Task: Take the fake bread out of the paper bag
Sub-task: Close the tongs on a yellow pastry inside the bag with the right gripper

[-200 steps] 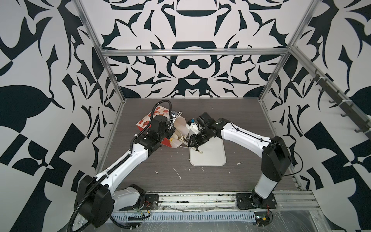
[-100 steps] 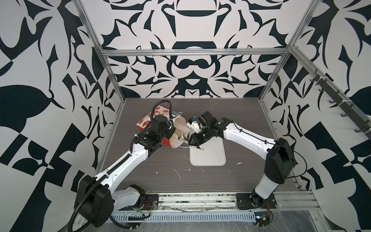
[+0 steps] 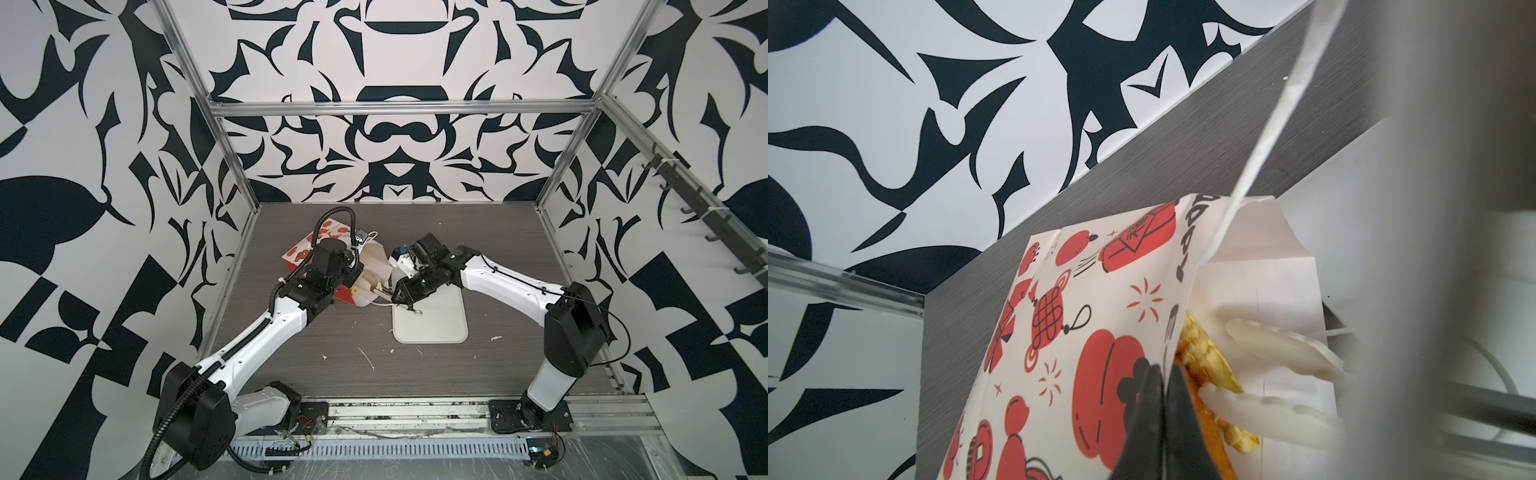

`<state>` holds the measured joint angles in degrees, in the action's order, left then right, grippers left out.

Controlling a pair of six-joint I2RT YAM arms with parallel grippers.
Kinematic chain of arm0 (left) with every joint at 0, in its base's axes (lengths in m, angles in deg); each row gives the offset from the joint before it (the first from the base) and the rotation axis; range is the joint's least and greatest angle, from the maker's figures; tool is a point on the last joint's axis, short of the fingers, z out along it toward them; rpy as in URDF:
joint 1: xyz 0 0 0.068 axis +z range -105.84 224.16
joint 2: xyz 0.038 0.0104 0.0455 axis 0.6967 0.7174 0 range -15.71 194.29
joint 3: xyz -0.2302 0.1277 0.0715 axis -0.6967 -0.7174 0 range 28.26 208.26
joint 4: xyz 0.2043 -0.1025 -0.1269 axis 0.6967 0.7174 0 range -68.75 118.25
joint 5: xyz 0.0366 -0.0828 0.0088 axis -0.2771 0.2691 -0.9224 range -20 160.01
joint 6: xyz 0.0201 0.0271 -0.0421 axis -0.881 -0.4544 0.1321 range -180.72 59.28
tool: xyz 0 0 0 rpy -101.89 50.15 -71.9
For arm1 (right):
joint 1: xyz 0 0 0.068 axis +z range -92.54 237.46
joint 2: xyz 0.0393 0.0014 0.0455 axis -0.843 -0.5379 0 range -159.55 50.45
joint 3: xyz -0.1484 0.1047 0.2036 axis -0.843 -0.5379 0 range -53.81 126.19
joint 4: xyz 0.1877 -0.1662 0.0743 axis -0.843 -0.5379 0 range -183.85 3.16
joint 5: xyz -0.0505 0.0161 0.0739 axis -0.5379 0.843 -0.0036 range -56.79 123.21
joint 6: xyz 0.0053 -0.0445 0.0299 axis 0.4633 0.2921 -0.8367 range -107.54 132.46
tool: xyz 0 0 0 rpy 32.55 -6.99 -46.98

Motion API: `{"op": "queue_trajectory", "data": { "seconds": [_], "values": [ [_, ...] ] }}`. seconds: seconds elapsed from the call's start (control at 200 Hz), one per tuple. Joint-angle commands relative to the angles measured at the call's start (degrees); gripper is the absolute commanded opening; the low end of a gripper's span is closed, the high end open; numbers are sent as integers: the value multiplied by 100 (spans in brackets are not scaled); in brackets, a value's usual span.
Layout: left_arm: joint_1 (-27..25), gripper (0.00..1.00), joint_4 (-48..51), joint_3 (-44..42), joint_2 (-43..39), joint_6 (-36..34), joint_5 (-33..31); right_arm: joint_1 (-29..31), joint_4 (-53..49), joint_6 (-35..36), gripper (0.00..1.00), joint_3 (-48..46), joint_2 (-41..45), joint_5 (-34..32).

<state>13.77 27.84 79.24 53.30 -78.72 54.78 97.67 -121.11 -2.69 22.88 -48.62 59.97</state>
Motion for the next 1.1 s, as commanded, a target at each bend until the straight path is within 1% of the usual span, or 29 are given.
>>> {"op": "queue_trajectory", "data": {
  "seconds": [0.0, 0.05, 0.23, 0.455, 0.5, 0.595, 0.715, 0.855, 1.095],
  "values": [
    [16, 0, -175, 17, -16, -36, -2, -21, 274, -90, 33, 42, 109, 182],
    [16, 0, -175, 17, -11, -37, 1, -39, 292, -76, 31, 23, 91, 170],
    [14, 0, -176, 17, -31, -36, 4, -57, 483, -164, 31, 26, -66, 429],
    [11, 0, -129, 52, -35, -36, 15, -55, 490, -130, 31, 215, -297, 541],
    [13, 0, -131, 52, -37, -37, 9, -56, 492, -109, 27, 208, -336, 606],
    [14, 0, -125, 63, -40, -35, 4, -57, 519, -96, 11, 165, -321, 644],
    [16, 0, -114, 60, -35, -36, -7, -70, 720, -110, 0, 19, -105, 611],
    [14, 0, -115, 60, -10, -37, -8, -131, 822, -125, 0, -31, 165, 589],
    [16, 0, -123, 59, 45, -22, -50, -288, 642, -78, 0, -21, 481, 643]
  ]
}}
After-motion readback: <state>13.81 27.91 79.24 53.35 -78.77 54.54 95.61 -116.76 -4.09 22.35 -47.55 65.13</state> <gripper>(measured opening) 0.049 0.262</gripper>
